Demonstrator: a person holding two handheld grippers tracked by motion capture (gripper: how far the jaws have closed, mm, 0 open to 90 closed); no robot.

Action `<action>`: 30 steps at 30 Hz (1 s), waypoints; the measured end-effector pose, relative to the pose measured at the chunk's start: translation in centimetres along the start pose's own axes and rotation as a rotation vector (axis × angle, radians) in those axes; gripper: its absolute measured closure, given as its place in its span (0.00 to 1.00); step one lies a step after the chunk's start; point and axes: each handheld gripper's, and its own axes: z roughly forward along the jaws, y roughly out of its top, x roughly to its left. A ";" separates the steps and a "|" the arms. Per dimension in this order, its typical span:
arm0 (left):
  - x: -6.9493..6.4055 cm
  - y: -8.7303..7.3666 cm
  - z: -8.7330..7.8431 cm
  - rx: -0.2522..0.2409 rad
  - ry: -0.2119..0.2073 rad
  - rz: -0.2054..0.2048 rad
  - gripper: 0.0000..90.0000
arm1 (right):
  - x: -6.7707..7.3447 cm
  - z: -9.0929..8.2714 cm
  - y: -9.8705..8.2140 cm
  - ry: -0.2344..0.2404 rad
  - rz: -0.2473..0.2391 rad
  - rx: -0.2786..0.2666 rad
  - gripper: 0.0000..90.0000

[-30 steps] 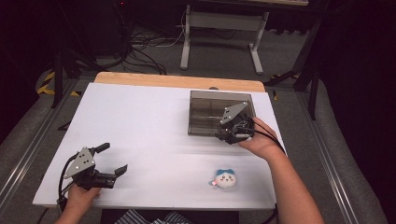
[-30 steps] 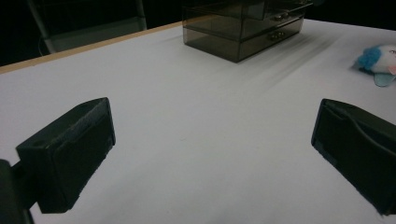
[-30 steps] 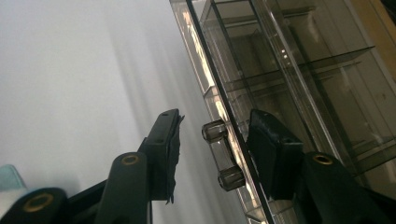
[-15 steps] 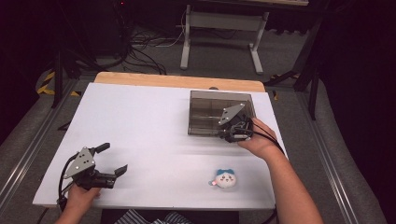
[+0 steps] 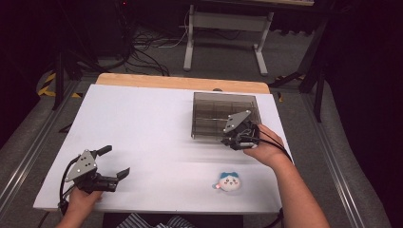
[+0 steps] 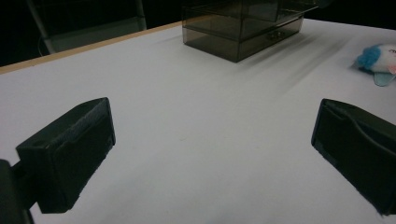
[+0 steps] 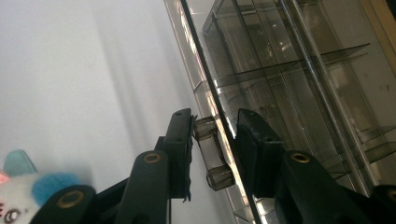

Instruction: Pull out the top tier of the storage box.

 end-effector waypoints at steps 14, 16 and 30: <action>0.0 0.0 0.0 -0.001 -0.001 0.000 0.00 | 1.3 -1.0 0.0 -0.023 -0.006 -0.025 0.79; 0.0 0.0 0.0 -0.001 -0.001 0.000 0.00 | 1.3 -1.1 0.0 -0.029 -0.011 -0.025 0.79; 0.1 0.2 0.4 0.010 -0.020 -0.001 0.00 | 1.3 -0.2 -0.3 -0.026 -0.019 0.023 0.74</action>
